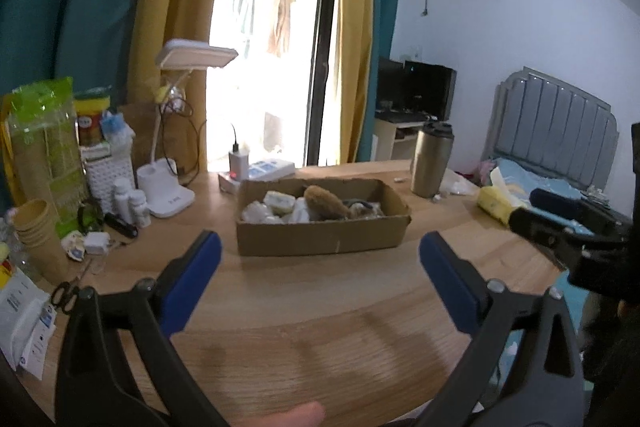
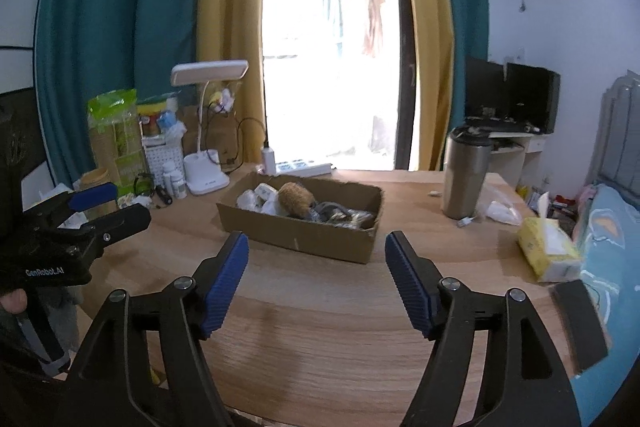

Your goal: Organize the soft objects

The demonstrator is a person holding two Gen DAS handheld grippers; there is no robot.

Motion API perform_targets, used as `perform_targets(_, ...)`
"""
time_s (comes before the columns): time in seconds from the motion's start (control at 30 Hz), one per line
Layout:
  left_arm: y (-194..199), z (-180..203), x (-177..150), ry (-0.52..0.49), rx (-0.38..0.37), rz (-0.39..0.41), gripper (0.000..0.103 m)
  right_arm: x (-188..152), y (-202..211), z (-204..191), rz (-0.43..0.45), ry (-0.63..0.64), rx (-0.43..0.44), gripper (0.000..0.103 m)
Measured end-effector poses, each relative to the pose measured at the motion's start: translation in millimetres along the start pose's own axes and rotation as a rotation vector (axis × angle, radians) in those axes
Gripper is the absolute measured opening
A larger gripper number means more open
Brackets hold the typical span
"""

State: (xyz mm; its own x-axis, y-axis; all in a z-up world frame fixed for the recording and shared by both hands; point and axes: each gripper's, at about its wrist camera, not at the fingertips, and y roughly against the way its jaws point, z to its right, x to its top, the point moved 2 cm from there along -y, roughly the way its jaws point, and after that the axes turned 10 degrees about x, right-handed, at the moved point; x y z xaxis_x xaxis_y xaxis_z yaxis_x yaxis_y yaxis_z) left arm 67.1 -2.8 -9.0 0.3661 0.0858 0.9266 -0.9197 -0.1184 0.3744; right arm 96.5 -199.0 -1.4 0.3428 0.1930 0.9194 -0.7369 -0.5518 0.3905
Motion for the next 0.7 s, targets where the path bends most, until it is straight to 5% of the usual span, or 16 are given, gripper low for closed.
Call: perform_targets(0.7,30,7,15,0.017,-0.05,0.068,0.101,10,32,-1,0.075,0.026,-0.032,0.076)
